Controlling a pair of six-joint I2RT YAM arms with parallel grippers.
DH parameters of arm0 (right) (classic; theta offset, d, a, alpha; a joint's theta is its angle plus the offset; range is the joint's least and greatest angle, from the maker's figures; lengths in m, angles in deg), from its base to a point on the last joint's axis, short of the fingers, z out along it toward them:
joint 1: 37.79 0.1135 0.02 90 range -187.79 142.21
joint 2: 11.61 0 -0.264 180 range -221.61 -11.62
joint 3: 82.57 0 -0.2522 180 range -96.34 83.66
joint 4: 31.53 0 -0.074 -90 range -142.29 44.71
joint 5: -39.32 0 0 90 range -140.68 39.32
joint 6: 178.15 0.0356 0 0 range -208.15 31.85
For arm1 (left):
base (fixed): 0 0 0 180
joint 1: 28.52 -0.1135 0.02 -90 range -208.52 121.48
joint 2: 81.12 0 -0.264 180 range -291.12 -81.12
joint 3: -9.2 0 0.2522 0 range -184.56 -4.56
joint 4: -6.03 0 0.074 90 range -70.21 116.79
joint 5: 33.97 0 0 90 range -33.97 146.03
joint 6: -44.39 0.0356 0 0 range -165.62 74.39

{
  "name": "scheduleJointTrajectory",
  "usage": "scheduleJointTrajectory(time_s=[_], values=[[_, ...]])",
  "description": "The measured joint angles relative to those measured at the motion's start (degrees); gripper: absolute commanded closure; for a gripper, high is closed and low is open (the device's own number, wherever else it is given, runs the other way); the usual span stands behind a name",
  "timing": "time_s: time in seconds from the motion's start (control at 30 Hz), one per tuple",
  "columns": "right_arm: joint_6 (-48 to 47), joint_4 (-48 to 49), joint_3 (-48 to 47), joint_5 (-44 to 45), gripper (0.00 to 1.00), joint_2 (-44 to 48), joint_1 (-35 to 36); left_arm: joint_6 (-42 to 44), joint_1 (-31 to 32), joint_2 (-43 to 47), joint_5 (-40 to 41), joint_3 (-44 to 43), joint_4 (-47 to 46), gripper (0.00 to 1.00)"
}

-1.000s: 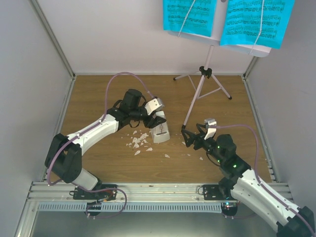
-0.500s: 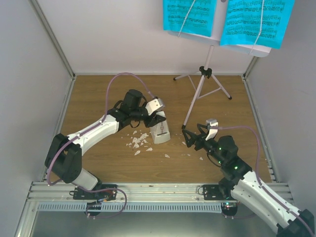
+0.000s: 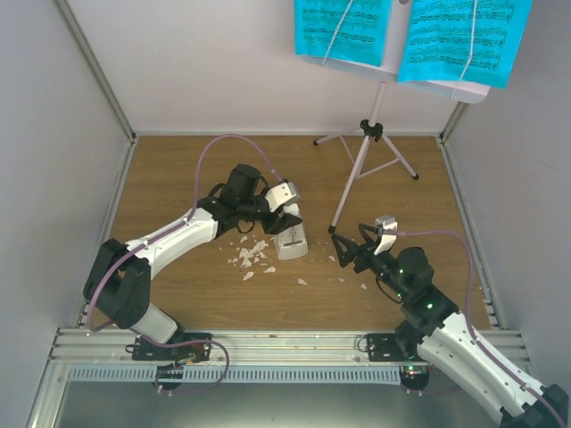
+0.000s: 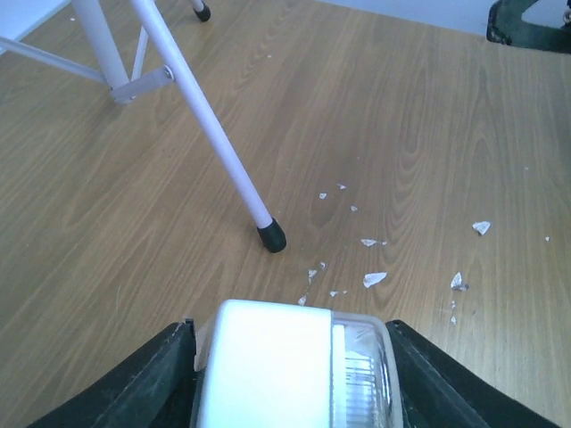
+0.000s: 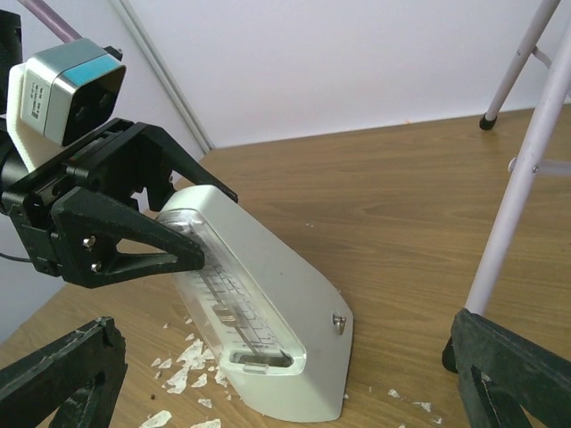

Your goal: Pack up the instrument practice props

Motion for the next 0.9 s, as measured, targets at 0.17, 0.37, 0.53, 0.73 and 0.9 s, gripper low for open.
scheduleJointTrajectory(time_s=[0.17,0.37,0.53,0.73,0.9], values=[[-0.02,-0.68,0.0,0.02,0.01,0.15,0.0,0.28,0.0,-0.07,0.85,0.0,0.0,0.58],[-0.02,-0.94,0.0,0.24,0.0,0.22,0.0,0.2,-1.33,0.04,1.22,-0.02,0.28,0.65],[-0.02,-1.79,0.0,0.42,0.01,0.96,0.0,-0.17,-11.37,1.81,1.05,0.0,2.78,0.65],[-0.04,-1.9,0.0,0.46,0.0,0.94,-0.02,-0.22,-30.12,2.91,4.17,-0.55,3.65,0.65],[-0.04,-2.03,0.0,0.5,0.01,0.5,-0.02,-0.15,-41.03,1.22,4.26,-4.96,4.92,0.66]])
